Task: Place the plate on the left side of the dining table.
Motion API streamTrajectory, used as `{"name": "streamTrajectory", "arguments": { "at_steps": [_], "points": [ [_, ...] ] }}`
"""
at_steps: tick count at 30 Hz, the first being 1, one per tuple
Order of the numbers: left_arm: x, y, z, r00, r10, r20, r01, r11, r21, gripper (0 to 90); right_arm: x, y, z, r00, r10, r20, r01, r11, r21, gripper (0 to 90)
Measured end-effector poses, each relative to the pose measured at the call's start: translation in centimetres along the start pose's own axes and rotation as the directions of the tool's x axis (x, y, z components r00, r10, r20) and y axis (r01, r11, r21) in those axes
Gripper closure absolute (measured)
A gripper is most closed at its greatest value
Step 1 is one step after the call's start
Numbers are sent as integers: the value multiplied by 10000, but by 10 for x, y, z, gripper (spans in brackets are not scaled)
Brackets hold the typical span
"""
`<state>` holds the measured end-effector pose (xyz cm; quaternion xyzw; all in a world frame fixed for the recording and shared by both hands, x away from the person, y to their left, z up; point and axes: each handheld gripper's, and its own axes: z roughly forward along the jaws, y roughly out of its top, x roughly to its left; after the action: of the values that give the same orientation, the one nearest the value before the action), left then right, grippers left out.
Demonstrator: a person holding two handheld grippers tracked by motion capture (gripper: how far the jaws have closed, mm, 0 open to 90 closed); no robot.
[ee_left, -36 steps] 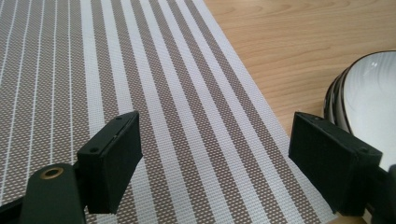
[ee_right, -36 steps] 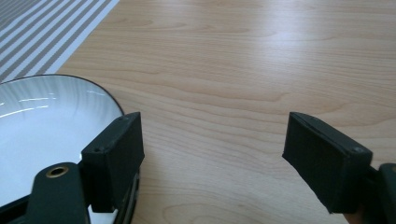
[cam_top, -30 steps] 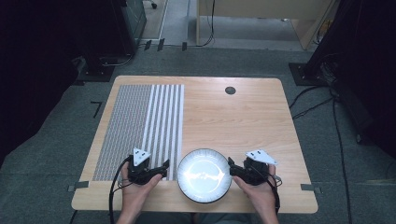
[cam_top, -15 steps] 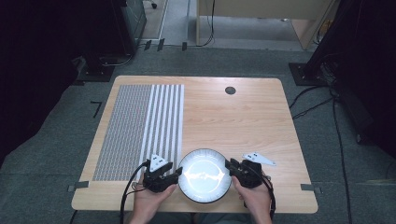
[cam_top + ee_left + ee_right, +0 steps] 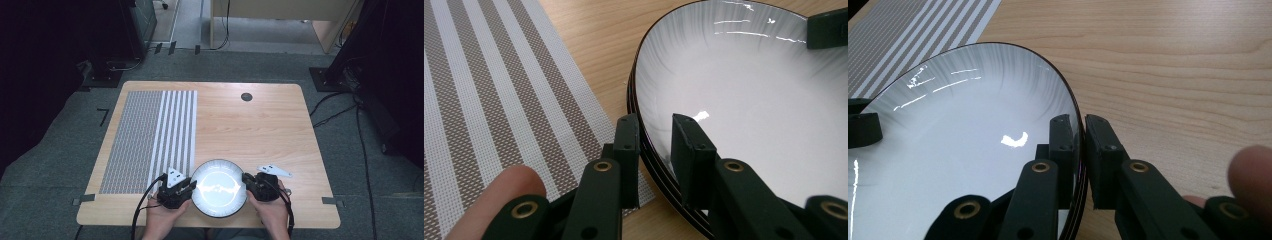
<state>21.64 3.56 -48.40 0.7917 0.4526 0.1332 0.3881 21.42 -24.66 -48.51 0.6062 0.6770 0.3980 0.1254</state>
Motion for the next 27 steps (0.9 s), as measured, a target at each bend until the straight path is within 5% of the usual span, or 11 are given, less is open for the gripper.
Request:
{"name": "streamTrajectory", "arguments": {
  "at_steps": [9,27],
  "points": [
    [-1,-1,0,10000,-42,-60,41,9999,-117,743,-1,2,-9,9999,115,34,-112,9969,-778,900],
    [1,-1,0,9999,-166,37,166,9998,-96,749,-2,2,-7,9971,757,-82,-759,9968,-238,884]
  ]
}}
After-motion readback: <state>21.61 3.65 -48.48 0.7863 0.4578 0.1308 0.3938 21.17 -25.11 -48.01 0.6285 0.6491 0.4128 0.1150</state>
